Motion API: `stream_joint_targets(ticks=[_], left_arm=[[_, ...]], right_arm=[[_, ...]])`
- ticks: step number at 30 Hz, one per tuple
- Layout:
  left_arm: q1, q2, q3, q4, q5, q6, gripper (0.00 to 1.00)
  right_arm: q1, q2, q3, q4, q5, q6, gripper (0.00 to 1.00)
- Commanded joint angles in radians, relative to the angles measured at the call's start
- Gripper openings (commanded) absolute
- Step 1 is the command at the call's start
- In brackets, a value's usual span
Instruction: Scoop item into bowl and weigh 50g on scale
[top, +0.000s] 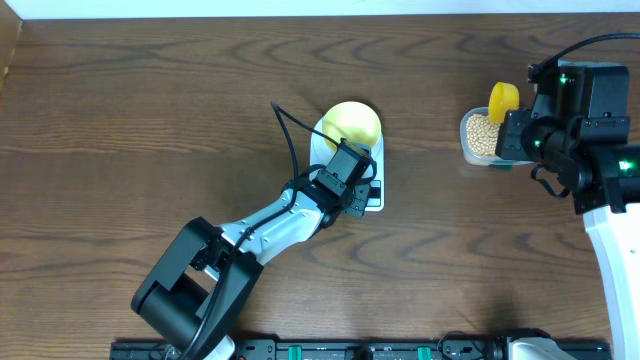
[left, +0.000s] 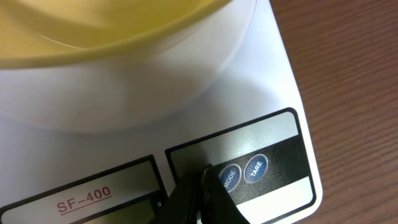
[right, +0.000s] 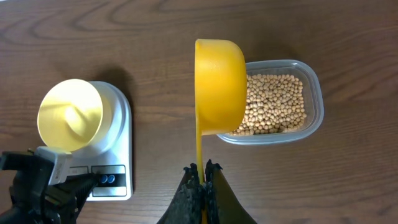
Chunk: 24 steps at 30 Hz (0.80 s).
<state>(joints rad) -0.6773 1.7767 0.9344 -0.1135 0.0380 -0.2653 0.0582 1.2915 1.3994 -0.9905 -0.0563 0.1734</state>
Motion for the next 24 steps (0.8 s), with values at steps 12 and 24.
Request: stream_joint_targets(ticks=[12, 24], left_arm=[[0.003, 0.066, -0.014, -0.065, -0.036, -0.005, 0.07], [0.003, 0.098, -0.014, -0.071, -0.035, -0.005, 0.07]], right_arm=[[0.001, 0.005, 0.004, -0.002, -0.003, -0.014, 0.01], [0.001, 0.005, 0.004, -0.009, -0.003, -0.014, 0.01]])
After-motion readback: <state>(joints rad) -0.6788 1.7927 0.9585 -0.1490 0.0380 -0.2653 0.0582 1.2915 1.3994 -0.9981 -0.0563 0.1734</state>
